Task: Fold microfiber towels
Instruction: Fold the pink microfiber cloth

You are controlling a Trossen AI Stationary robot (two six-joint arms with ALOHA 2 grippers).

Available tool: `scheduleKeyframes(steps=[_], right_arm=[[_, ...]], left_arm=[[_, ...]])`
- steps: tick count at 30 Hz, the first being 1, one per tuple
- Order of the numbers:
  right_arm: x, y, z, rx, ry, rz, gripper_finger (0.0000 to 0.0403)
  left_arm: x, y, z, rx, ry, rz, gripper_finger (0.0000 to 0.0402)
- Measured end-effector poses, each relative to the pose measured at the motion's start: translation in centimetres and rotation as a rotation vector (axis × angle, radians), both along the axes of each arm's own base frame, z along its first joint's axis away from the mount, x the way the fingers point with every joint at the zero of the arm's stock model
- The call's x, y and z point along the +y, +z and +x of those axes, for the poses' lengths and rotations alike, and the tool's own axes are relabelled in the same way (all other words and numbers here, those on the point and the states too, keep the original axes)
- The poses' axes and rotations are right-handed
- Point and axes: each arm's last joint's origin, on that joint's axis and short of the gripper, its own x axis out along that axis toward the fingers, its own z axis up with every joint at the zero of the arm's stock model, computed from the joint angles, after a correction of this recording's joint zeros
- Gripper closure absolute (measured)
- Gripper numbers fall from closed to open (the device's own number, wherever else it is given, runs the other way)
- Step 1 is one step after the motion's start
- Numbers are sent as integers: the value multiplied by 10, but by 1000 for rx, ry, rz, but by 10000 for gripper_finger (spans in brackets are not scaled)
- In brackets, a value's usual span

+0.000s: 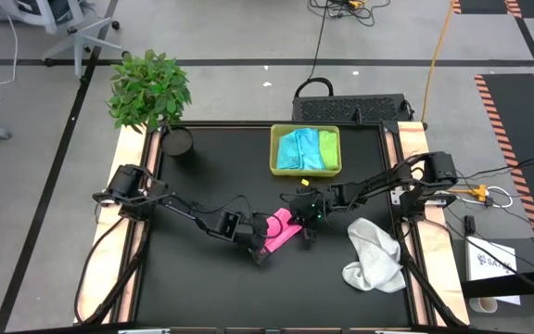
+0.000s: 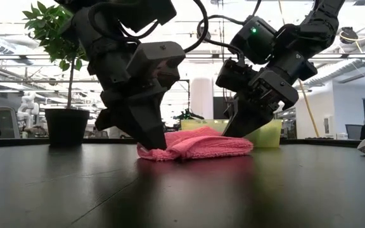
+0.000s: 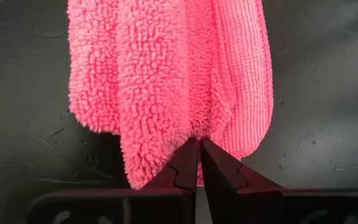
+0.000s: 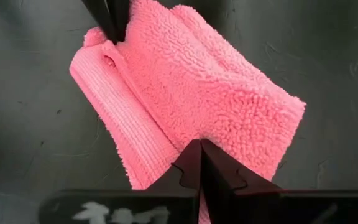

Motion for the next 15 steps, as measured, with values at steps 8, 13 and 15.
scheduleKeyframes(steps=[8,13,15], right_arm=[[0,10,2,-10,-17,68,403],[2,53,9,-160,3,173,403],[4,56,8,-167,20,156,403]], left_arm=[[7,2,5,-47,6,3,376],[7,2,5,-47,1,23,376],[7,2,5,-51,2,29,376]])
